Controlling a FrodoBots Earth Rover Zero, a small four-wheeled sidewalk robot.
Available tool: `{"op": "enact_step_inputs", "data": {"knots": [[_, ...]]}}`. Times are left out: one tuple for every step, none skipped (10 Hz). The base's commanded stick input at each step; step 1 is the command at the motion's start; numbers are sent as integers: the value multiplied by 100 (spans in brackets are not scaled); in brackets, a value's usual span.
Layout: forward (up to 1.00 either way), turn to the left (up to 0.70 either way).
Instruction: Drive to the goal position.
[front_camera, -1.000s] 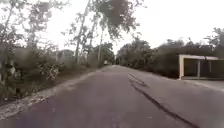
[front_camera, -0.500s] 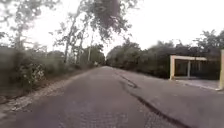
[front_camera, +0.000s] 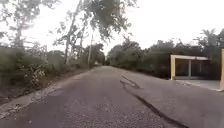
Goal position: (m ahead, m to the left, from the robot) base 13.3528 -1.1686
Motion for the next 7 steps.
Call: {"op": "enact_step_inputs", "data": {"knots": [[85, 0], [85, 0], [85, 0], [85, 0], [85, 0], [85, 0], [85, 0]]}}
